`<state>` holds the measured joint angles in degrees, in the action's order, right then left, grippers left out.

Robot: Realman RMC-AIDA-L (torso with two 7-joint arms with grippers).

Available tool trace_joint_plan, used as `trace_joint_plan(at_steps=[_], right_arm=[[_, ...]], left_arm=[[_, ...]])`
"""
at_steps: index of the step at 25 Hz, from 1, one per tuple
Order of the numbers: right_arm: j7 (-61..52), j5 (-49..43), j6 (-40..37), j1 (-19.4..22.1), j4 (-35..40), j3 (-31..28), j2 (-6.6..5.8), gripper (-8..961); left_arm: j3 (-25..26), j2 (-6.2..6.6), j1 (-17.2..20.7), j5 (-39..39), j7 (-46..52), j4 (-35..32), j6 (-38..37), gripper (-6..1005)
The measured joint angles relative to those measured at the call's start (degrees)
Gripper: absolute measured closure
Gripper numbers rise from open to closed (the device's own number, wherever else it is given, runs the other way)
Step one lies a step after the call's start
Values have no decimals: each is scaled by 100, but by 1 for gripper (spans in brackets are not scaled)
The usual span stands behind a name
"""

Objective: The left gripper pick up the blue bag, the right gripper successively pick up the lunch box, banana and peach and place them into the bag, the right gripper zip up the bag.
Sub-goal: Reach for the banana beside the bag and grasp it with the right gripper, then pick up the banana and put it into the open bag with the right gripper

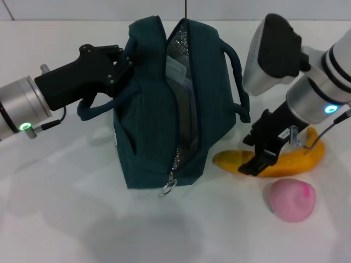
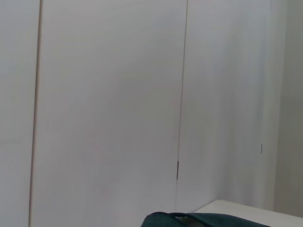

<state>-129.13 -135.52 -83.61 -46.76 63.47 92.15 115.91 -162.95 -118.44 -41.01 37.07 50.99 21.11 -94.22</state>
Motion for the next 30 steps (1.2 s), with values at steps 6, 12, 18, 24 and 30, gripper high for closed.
trace_joint_plan(at_steps=[6, 12, 18, 24, 30], right_arm=[[-99, -4, 151, 34, -92, 262, 3, 283], [-169, -7, 313, 40, -251, 391, 11, 284], [-174, -9, 373, 59, -267, 459, 16, 292], [-174, -5, 390, 65, -266, 442, 8, 334], [-171, 1, 452, 96, -266, 195, -18, 431]], left_arm=[[0, 15, -1, 2, -14, 0, -4, 929], [0, 19, 5, 3, -29, -1, -2, 929], [0, 26, 8, 3, -38, -1, 8, 929], [0, 26, 22, 3, -59, -1, 10, 929], [0, 24, 61, 47, -104, -2, 4, 929]])
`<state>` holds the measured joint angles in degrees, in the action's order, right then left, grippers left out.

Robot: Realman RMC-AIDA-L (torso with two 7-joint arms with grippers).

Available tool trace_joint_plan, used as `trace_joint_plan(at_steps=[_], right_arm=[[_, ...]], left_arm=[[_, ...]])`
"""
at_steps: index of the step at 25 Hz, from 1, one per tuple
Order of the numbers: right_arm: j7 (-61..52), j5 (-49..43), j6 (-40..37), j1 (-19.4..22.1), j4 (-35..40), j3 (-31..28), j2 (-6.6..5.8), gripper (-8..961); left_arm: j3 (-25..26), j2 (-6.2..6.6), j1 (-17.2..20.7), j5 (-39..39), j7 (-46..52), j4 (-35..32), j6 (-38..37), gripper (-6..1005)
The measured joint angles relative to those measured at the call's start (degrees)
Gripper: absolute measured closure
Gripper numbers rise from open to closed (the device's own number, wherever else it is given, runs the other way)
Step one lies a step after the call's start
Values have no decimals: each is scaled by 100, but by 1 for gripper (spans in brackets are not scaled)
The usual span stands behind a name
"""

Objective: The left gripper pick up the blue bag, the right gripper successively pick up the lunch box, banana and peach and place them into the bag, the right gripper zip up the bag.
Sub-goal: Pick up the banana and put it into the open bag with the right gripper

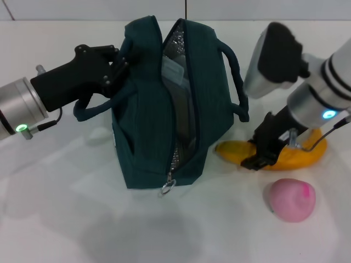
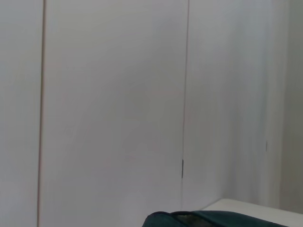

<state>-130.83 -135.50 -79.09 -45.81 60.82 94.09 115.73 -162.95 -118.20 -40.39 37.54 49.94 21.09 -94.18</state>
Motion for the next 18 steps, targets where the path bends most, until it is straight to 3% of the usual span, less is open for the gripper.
trace_joint_plan(at_steps=[3, 11, 18], right_arm=[[36, -8, -56, 69, 14, -491, -41, 508], [98, 222, 130, 727, 285, -2603, -38, 510], [1032, 2356, 468, 1470, 385, -3676, -11, 499]], left_arm=[[0, -1, 36, 88, -1, 0, -35, 929], [0, 21, 169, 183, -10, 0, -293, 929], [0, 57, 248, 234, -12, 1, -827, 930]])
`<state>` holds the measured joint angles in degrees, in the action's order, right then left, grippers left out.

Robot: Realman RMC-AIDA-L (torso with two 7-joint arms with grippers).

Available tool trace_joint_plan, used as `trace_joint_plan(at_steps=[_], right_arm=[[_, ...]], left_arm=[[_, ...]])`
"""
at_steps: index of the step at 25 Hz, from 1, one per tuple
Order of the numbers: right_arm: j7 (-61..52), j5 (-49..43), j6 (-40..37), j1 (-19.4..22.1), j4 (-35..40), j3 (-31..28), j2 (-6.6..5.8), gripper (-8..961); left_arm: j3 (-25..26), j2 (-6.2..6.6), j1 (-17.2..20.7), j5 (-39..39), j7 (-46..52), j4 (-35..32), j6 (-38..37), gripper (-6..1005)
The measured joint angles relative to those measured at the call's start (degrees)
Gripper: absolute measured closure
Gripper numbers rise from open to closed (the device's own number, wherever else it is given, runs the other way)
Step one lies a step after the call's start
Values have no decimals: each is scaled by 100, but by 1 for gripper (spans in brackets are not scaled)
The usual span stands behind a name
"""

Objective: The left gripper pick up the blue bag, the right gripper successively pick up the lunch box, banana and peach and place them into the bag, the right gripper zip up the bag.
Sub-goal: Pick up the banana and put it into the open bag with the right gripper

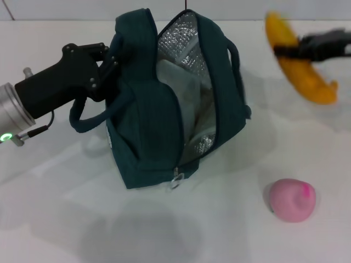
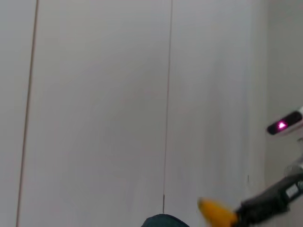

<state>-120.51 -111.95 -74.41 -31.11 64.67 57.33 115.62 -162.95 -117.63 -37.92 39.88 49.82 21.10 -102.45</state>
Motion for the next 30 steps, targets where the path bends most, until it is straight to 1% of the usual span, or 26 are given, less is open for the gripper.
trace_joint_plan(at_steps=[1, 3, 5, 7, 10, 12, 13, 16, 18, 22, 25, 30], right_arm=[[287, 563, 5, 158, -54, -146, -2, 498], [655, 1258, -1, 314, -201, -289, -8, 495], [1502, 2803, -228, 490, -841, -399, -9, 492], [2248, 4369, -848, 456, -1846, -400, -36, 489], [2652, 5670, -1687, 137, -2970, -391, -87, 484], [2519, 5940, -1986, -125, -3443, -384, -119, 481], [2448, 5936, -2100, -247, -3647, -369, -117, 480], [2234, 5793, -2330, -525, -4035, -344, -46, 475], [2020, 5686, -2324, -687, -4219, -207, 2, 472], [1631, 5545, -2258, -1008, -4485, 326, 23, 467], [1582, 5492, -2199, -1097, -4524, 615, 39, 462], [1580, 5402, -2013, -1118, -4512, 1129, 55, 455]], left_arm=[[0, 1, 7, 0, 0, 0, -14, 930], [0, 3, 18, 0, 0, 0, -23, 930], [0, 2, 21, -5, 0, 0, -24, 930], [0, -7, 19, -15, 0, 0, -26, 930], [0, -29, -16, -43, 1, 0, -28, 930], [0, -35, -33, -56, 1, 0, -28, 930], [0, -35, -44, -58, 1, 0, -28, 930], [0, -45, -74, -63, -5, 0, -21, 930], [0, -50, -94, -78, -33, -10, -3, 930], [0, -57, -126, -132, -93, -43, 10, 930], [0, -63, -128, -134, -95, -45, 12, 930], [0, -74, -129, -138, -96, -44, 15, 930]])
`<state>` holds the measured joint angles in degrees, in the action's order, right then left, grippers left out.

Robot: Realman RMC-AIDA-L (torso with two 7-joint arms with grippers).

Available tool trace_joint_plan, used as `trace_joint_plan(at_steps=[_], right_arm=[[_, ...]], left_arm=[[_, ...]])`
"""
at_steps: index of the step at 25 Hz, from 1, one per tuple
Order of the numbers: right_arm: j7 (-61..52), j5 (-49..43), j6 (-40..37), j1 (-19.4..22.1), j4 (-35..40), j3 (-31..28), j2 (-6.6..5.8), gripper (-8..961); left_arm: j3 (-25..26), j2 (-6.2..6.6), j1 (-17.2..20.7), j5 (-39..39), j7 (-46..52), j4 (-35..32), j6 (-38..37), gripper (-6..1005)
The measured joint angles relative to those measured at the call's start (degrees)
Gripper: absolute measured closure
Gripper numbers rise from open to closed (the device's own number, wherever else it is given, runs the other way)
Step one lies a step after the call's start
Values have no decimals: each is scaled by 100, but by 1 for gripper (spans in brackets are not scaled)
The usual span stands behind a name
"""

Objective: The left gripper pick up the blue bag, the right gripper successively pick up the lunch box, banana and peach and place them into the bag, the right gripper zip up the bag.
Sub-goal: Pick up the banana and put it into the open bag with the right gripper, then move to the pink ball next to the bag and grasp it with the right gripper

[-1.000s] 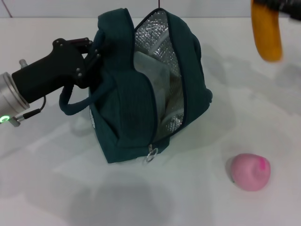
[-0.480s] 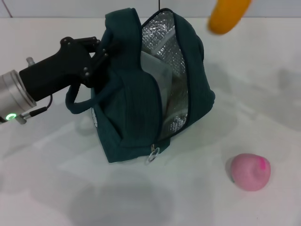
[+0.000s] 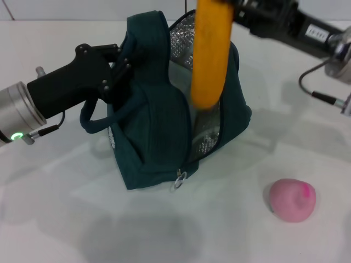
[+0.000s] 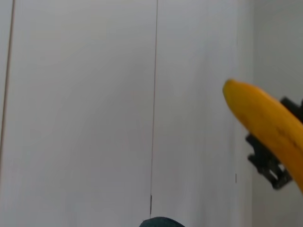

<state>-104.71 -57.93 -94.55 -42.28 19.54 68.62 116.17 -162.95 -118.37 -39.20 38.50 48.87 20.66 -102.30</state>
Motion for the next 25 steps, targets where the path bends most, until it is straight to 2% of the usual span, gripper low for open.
trace_joint_plan(at_steps=[10, 20, 25], right_arm=[[639, -120, 816, 75, 46, 696, 4, 440], [1004, -103, 1264, 112, 262, 768, -6, 425], [1435, 68, 1301, 404, 613, 515, -35, 229]], left_arm=[[0, -14, 8, -1, 0, 27, 5, 930], [0, -36, -1, -2, 0, 43, 10, 930], [0, -47, 12, -1, 0, 44, 10, 930]])
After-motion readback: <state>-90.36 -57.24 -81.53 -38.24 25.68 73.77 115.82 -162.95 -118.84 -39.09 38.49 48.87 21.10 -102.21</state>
